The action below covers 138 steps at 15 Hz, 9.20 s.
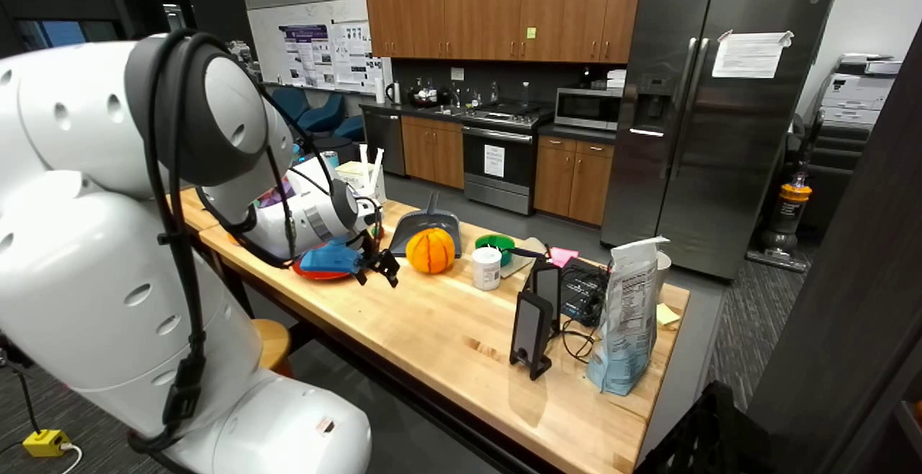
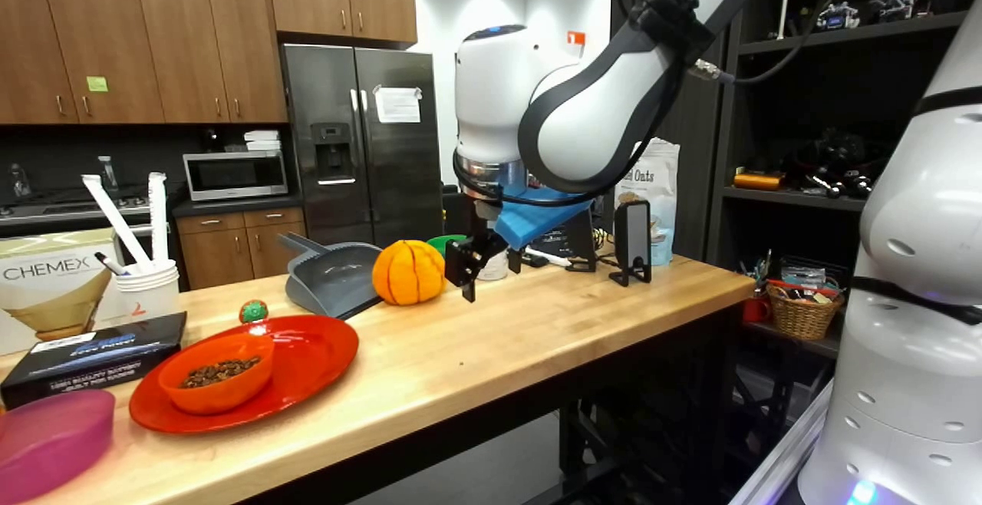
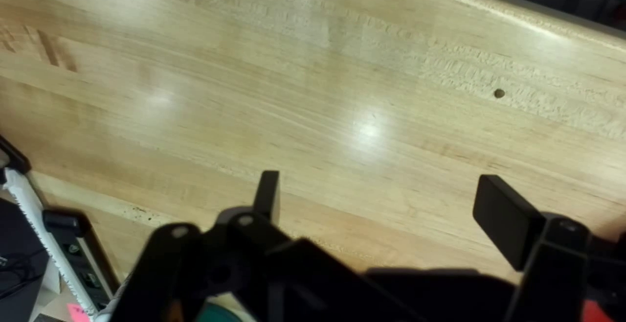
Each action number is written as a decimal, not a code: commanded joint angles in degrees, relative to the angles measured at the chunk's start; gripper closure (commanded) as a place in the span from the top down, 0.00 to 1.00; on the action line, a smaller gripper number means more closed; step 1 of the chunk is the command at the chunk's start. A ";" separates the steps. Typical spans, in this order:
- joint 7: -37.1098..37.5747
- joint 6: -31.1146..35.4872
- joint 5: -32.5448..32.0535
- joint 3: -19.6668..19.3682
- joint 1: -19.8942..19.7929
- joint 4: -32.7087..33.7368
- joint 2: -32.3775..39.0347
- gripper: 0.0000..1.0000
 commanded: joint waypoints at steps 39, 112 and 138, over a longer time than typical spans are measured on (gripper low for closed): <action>0.51 6.11 0.31 -0.70 -2.97 3.84 -8.36 1.00; 53.09 10.45 -77.58 -6.07 7.95 43.37 40.35 1.00; 79.18 -19.98 -72.12 4.79 19.26 7.40 24.35 1.00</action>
